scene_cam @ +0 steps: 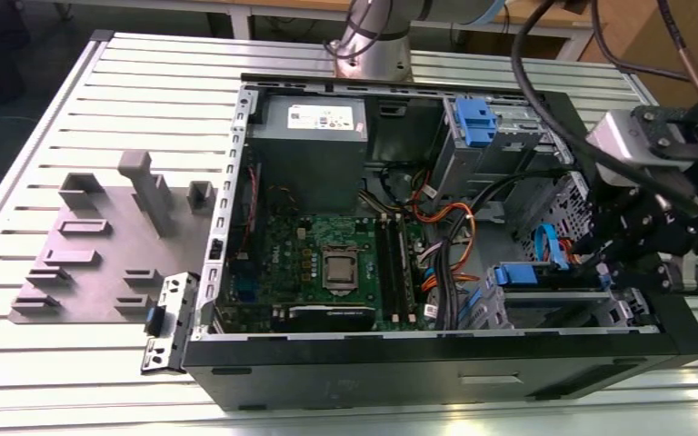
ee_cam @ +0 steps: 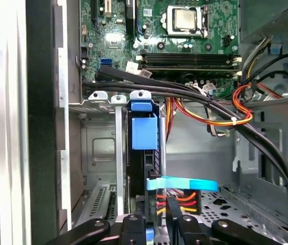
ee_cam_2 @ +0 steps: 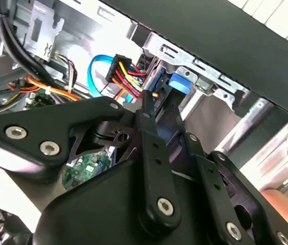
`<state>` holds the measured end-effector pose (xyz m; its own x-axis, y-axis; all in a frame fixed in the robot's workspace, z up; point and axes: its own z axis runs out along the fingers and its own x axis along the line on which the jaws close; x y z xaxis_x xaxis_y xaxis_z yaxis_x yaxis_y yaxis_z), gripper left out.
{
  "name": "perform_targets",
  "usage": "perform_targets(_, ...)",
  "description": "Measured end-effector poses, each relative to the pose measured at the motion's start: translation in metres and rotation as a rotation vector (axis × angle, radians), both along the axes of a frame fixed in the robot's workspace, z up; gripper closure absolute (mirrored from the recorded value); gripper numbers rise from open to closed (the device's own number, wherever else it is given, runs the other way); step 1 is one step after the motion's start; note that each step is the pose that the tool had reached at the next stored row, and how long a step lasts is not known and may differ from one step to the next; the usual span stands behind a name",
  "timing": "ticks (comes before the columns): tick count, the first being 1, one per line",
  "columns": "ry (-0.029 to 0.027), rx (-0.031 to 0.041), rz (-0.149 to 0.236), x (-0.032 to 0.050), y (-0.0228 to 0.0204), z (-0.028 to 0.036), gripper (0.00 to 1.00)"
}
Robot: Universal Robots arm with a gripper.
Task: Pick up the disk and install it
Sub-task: 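Insert the second disk wire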
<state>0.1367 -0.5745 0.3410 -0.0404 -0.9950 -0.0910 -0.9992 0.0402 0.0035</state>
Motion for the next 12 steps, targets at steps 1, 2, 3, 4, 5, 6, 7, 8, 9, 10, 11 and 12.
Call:
perform_targets(1,0.0,0.0003,0.0,0.0,0.0,0.0041,0.7)
perform_targets(2,0.0,0.0012,0.0,0.0,0.0,0.0083,0.7)
perform_targets(3,0.0,0.0015,0.0,0.0,0.0,0.0124,0.7)
perform_targets(4,0.0,0.002,0.0,0.0,0.0,0.0163,0.7)
perform_targets(5,0.0,0.0026,0.0,0.0,0.0,0.0198,0.7)
perform_targets(6,0.0,0.0032,0.0,0.0,0.0,0.0235,0.7)
perform_targets(7,0.0,0.0035,0.0,0.0,0.0,0.0264,0.7)
perform_targets(8,0.0,0.0036,0.0,0.0,0.0,0.0285,0.7)
perform_targets(9,0.0,0.0037,0.0,0.0,0.0,0.0292,0.7)
perform_targets(10,0.0,0.0039,0.0,0.0,0.0,0.0291,0.7)
perform_targets(11,0.0,0.004,0.0,0.0,0.0,0.0291,0.7)
perform_targets(12,0.0,0.004,0.0,0.0,0.0,0.0291,0.7)
